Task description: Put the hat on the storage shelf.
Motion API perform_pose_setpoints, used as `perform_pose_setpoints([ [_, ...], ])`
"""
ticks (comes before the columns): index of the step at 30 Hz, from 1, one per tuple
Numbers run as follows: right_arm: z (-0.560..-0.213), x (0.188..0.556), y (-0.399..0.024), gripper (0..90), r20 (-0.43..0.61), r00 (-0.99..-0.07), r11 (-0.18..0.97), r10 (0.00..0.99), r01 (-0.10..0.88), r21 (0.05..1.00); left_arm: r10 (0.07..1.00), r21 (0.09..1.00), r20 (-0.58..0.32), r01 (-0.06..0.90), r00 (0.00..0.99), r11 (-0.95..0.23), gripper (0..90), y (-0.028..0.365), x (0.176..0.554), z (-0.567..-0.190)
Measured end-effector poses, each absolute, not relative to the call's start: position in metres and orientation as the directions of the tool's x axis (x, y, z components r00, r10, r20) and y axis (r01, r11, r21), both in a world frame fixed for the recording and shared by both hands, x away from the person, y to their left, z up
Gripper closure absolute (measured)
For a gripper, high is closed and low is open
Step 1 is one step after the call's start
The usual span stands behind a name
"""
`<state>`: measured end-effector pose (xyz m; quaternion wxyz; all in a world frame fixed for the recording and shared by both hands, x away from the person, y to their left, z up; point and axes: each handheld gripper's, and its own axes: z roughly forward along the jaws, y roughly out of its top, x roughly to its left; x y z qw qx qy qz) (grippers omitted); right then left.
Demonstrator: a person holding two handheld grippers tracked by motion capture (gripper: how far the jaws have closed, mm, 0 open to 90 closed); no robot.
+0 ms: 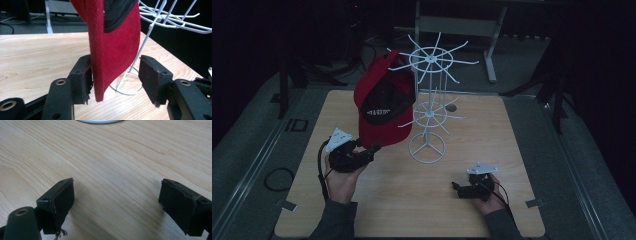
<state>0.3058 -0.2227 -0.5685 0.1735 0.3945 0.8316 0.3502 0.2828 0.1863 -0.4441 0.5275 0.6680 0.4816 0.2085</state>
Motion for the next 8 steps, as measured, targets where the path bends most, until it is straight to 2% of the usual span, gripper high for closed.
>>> perform_pose_setpoints([
  [8,-0.5685,0.3058,-0.2228,12.9,-0.013,-0.629,0.444,0.778,0.534,0.720,0.862,0.904,-0.229,0.428,0.453,0.016,43.3,0.1906,0.2853,-0.4459],
])
